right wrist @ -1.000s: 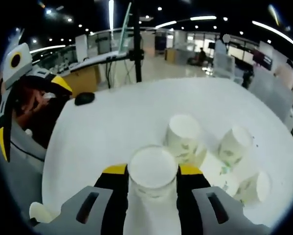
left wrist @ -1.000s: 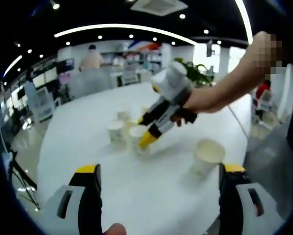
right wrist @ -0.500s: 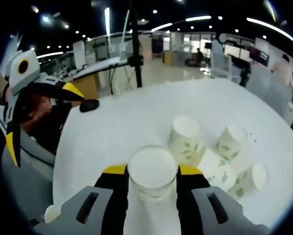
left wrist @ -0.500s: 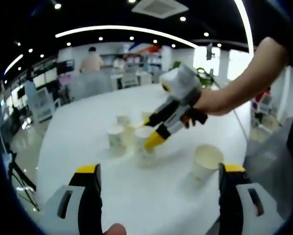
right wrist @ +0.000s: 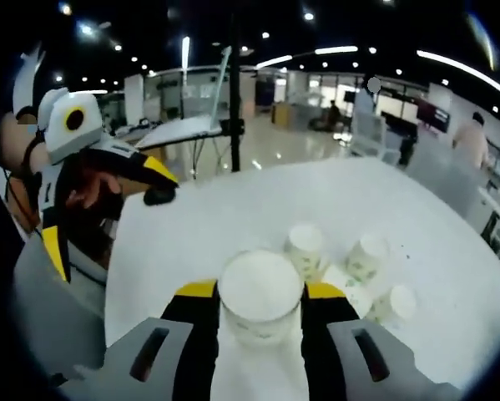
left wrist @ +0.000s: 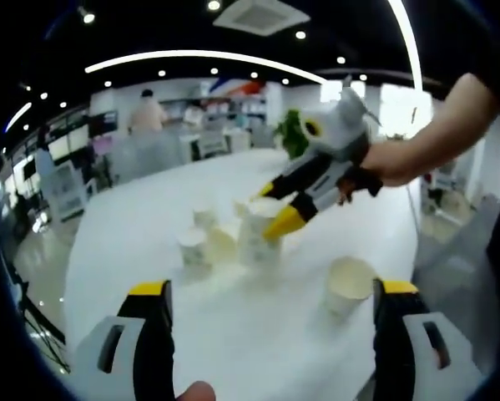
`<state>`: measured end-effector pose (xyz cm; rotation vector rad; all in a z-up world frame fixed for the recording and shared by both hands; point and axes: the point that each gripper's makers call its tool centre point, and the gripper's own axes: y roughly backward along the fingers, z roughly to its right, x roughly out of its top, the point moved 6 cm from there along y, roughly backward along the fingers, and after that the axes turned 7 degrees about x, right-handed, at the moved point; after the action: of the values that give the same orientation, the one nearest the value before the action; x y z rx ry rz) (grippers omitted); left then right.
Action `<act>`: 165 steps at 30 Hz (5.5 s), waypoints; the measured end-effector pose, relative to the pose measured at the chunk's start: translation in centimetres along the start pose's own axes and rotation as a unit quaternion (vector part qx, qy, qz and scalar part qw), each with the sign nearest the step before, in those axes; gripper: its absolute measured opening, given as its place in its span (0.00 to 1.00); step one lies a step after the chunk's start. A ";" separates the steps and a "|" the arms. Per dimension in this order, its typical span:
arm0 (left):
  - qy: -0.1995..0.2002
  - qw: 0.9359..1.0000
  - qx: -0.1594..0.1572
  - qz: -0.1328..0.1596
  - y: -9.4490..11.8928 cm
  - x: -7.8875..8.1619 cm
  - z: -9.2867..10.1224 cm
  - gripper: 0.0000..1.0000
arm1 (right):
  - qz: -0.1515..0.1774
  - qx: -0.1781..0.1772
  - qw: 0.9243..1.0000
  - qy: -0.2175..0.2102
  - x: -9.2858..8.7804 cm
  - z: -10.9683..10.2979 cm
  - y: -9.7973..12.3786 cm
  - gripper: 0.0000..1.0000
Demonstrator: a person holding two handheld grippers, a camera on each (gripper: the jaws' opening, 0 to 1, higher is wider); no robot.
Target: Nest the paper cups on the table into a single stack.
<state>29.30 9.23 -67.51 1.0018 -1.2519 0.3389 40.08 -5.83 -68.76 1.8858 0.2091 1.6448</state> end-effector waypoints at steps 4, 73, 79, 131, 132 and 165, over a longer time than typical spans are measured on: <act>-0.011 1.000 -0.007 0.002 0.2 0.3 0.2 0.98 | 0.011 -0.010 1.000 -0.003 0.9 -0.6 1.6 0.35; 0.152 0.966 -0.197 0.071 1.8 3.3 5.6 0.46 | 0.314 0.009 0.897 -0.312 1.4 -10.2 8.1 0.35; 0.186 0.955 -0.212 0.092 2.2 3.9 5.3 0.33 | 0.341 0.032 0.873 -0.346 1.0 -10.4 8.6 0.35; 0.161 0.941 -0.275 0.114 3.6 5.7 6.3 0.00 | 0.425 0.159 0.787 -0.418 -0.1 -11.4 9.2 0.35; 0.159 0.941 -0.277 0.114 3.7 5.8 6.4 0.00 | 0.427 0.160 0.786 -0.417 -0.1 -11.5 9.3 0.35; 0.140 0.953 -0.253 0.095 3.9 4.6 5.4 0.00 | 0.386 -0.014 0.864 -0.323 -2.5 -7.6 13.1 0.61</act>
<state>24.66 5.85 -61.75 0.3793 -1.0975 0.2766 28.85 -14.87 -63.48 2.5516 -0.9541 1.2944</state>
